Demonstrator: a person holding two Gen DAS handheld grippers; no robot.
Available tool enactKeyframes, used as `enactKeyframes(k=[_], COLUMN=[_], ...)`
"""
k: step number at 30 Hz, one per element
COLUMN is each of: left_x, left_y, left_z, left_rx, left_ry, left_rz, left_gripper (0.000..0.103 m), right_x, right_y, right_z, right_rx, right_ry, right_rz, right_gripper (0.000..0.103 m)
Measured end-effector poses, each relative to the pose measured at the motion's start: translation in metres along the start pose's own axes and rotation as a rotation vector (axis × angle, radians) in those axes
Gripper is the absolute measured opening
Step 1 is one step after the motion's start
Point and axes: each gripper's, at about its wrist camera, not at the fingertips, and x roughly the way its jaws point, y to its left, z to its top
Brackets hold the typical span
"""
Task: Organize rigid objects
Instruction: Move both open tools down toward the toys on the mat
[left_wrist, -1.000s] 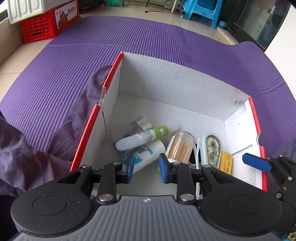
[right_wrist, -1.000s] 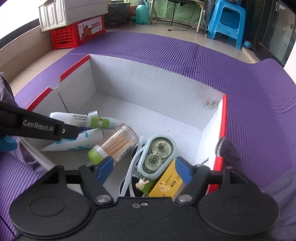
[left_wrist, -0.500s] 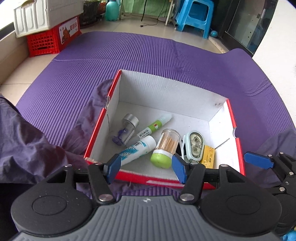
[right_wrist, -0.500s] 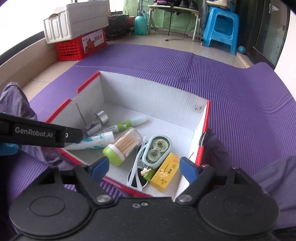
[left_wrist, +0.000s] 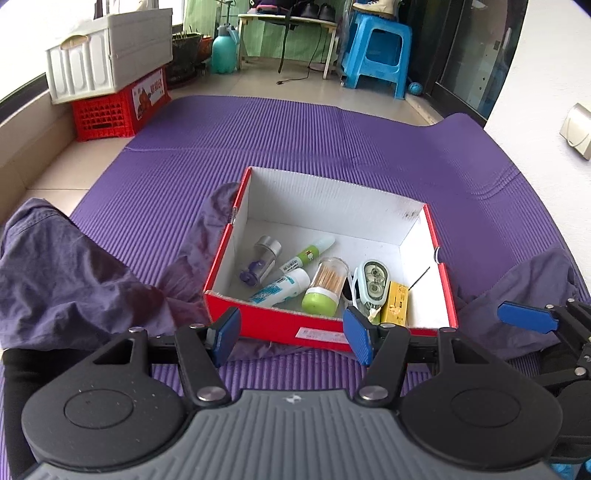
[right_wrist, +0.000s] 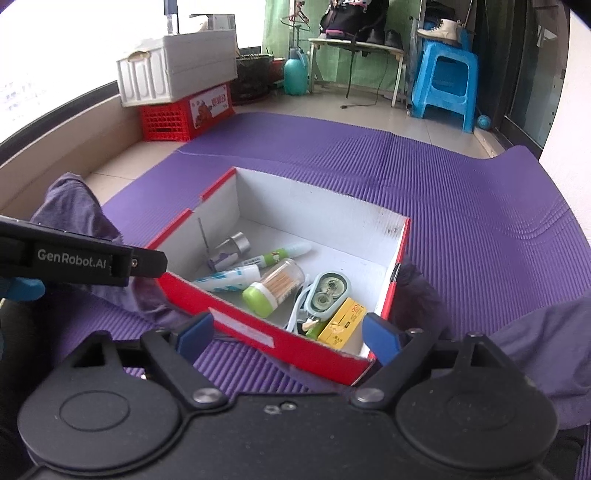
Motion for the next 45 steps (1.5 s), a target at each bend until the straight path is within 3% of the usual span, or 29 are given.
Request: enactKeyframes(k=[7,10,19,21,25,28,34,39,45], left_x=[-0.02,-0.028,-0.052,-0.056,-0.065,-0.067,-0.06,-0.039,-0.01], left_y=[-0.001,0.0,-0.003,-0.002,0.001,0.006,0.02,0.031,0.03], left_z=[-0.016,-0.022,-0.039,-0.043,-0.054,-0.061,-0.078,-0.099,-0.118], left_rx=[0.011,0.015,0.037,0.035,0.032,0.022,-0.024,-0.063,-0.019], left_ry=[-0.013,-0.024,-0.058,-0.065,-0.088,-0.095,-0.082,-0.021,0.024], left_rz=[-0.001,0.0,-0.008,-0.009,-0.012,-0.013,0.007,0.004,0.008], left_gripper=[0.06,0.07,0.072,0.082,0.083,0.093,0.096,0.096,0.096], right_x=[-0.027,-0.037,-0.062,-0.067,-0.076,-0.079,-0.079,-0.067,-0.042], right_y=[0.006,0.008,0.012,0.013,0.016,0.017,0.017,0.016,0.02], right_z=[-0.007,-0.011,-0.021,-0.024,-0.033,-0.042,-0.065,-0.085,-0.107], right_rx=[0.011,0.019,0.052,0.058,0.061,0.056,0.062,0.088,0.047], right_ry=[-0.023,-0.035,-0.072,-0.081,-0.097,-0.095,-0.078,-0.043,0.015], right_rz=[0.042,0.052,0.087,0.094,0.11,0.11,0.123,0.12,0.143], right_gripper=[0.091,0.092,0.1,0.102,0.103,0.103,0.103,0.103,0.102])
